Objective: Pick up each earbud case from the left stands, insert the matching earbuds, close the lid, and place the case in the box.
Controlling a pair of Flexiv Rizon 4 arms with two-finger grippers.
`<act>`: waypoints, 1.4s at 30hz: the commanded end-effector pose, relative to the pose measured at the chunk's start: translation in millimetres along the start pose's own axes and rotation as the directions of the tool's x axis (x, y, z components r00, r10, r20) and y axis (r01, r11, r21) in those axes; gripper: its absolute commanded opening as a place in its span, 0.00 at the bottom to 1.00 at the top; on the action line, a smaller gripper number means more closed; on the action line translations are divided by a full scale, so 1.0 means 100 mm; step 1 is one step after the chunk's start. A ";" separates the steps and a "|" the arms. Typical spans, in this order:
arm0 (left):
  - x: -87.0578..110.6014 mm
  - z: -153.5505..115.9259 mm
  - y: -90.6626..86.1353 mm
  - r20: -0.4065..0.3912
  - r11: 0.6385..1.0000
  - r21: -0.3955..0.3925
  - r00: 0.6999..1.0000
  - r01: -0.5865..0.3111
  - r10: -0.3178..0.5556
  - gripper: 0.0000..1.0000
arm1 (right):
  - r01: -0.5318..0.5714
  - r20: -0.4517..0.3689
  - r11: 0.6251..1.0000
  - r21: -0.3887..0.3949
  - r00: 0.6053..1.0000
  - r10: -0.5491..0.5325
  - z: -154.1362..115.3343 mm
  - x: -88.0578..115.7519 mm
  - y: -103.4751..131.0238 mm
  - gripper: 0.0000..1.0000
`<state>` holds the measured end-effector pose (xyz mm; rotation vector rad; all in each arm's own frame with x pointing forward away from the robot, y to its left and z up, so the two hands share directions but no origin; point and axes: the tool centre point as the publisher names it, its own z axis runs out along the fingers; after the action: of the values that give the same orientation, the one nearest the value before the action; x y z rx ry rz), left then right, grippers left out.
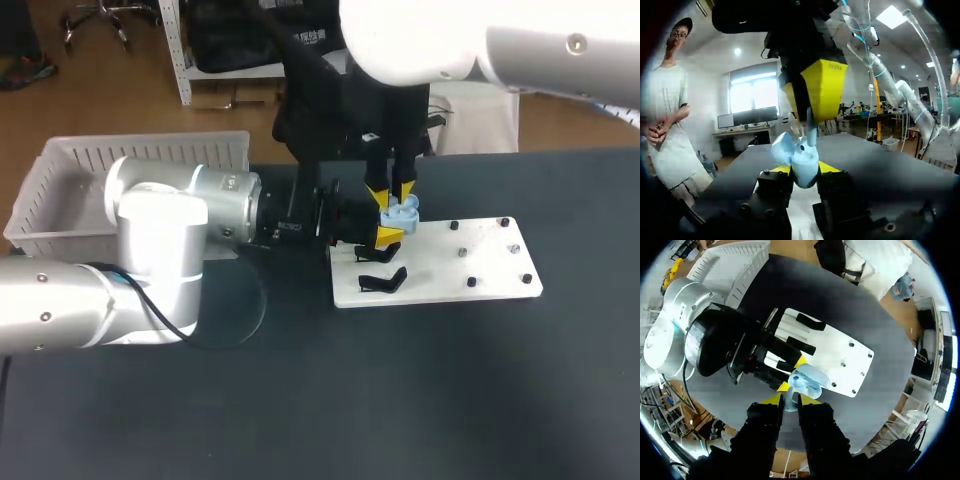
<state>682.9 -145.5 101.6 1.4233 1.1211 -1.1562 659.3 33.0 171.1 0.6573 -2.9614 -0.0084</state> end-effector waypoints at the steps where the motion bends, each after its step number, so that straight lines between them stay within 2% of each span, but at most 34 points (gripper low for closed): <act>1: 0.00 0.00 -0.01 -0.004 1.000 -0.003 1.000 -0.004 0.004 0.00 | 0.001 -0.004 1.000 0.001 1.000 -0.001 0.02 -0.01 0.00 0.00; 42: 0.00 -0.01 0.01 -0.005 1.000 0.000 1.000 0.001 -0.001 0.00 | -0.001 -0.003 1.000 -0.003 1.000 0.000 0.09 -0.09 -0.06 0.00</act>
<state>683.4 -144.3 101.8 1.4263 1.1248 -1.1545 667.1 31.6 161.8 0.6563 -2.9617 -0.0085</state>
